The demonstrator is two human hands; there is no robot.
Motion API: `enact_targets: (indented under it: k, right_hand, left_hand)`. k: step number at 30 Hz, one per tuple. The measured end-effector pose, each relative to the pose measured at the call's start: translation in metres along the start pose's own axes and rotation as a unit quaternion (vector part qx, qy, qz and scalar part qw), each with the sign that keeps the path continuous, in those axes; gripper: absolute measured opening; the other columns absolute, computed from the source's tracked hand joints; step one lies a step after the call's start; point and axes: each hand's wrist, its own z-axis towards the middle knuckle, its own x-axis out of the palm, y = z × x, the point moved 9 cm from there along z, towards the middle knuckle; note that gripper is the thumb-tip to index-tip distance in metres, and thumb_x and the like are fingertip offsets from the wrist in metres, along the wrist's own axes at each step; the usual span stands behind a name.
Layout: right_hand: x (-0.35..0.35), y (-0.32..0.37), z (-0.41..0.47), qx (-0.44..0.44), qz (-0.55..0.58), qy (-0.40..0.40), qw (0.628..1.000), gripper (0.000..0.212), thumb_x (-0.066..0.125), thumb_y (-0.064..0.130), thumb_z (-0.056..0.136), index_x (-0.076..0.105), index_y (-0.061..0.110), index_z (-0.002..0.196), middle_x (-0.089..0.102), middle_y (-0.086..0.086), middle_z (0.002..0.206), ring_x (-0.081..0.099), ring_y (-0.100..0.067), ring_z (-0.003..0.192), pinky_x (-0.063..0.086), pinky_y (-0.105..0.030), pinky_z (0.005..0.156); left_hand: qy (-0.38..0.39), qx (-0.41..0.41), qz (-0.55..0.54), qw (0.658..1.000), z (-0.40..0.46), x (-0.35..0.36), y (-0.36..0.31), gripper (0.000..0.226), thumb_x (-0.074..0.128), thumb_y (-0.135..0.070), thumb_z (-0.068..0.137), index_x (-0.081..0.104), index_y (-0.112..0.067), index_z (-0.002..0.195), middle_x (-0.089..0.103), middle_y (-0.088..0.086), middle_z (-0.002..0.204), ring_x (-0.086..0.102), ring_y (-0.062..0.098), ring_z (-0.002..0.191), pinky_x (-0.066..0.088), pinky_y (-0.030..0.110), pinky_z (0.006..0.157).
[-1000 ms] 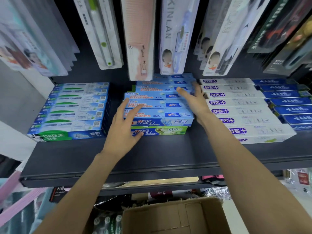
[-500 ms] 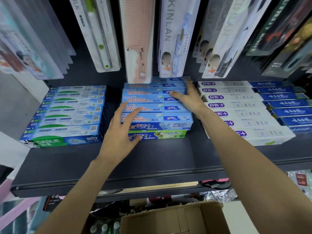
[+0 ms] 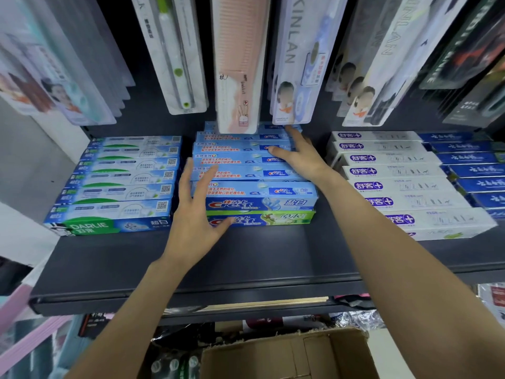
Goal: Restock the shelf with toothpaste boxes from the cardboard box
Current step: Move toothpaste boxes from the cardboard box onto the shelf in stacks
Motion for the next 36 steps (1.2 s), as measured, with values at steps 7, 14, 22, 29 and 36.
enact_targets:
  k: [7, 14, 22, 29, 36]
  right_hand:
    - [-0.012, -0.026, -0.025, 0.014, 0.177, -0.007, 0.984, 0.056, 0.048, 0.044, 0.095, 0.027, 0.035, 0.146, 0.048, 0.015, 0.135, 0.05, -0.003, 0.119, 0.04, -0.026, 0.105]
    - [0.005, -0.028, -0.035, 0.016, 0.3, -0.005, 0.954, 0.052, 0.045, 0.017, 0.097, 0.029, 0.032, 0.144, 0.061, 0.021, 0.102, 0.067, 0.005, 0.08, 0.053, -0.016, 0.065]
    - [-0.003, -0.021, -0.02, 0.007, 0.269, -0.029, 0.963, 0.076, 0.058, 0.01, 0.091, 0.013, 0.024, 0.15, 0.056, 0.015, 0.111, 0.065, -0.004, 0.09, 0.056, -0.022, 0.072]
    - [0.005, -0.017, -0.002, -0.005, 0.24, -0.001, 0.971, 0.073, 0.059, 0.004, 0.088, 0.021, 0.021, 0.148, 0.061, -0.002, 0.121, 0.066, -0.012, 0.095, 0.056, -0.023, 0.073]
    - [0.004, -0.02, 0.007, -0.005, 0.254, 0.002, 0.967, 0.071, 0.062, 0.004, 0.084, 0.026, 0.018, 0.145, 0.063, 0.001, 0.109, 0.068, -0.013, 0.088, 0.055, -0.025, 0.068]
  left_hand:
    - [-0.027, -0.218, -0.353, 0.909, 0.019, -0.013, 0.027, 0.075, 0.057, -0.038, 0.087, 0.015, -0.033, 0.149, 0.03, -0.021, 0.144, 0.038, -0.009, 0.119, 0.041, 0.006, 0.089]
    - [0.061, -0.267, -0.355, 0.894, 0.07, 0.008, 0.037, 0.066, 0.055, -0.03, 0.094, 0.018, -0.031, 0.149, 0.06, -0.012, 0.111, 0.064, 0.009, 0.092, 0.053, 0.031, 0.082]
    - [0.073, -0.291, -0.392, 0.869, 0.073, 0.016, 0.053, 0.069, 0.054, -0.022, 0.094, 0.015, -0.03, 0.15, 0.06, -0.002, 0.12, 0.067, 0.015, 0.09, 0.058, 0.027, 0.065]
    - [0.082, -0.285, -0.433, 0.851, 0.087, 0.024, 0.059, 0.069, 0.055, -0.006, 0.087, 0.025, -0.025, 0.146, 0.064, 0.005, 0.11, 0.067, 0.023, 0.087, 0.057, 0.031, 0.062]
    - [0.074, -0.255, -0.452, 0.852, 0.091, 0.026, 0.058, 0.054, 0.059, -0.005, 0.077, 0.041, -0.031, 0.121, 0.065, 0.003, 0.102, 0.068, 0.02, 0.078, 0.056, 0.028, 0.057]
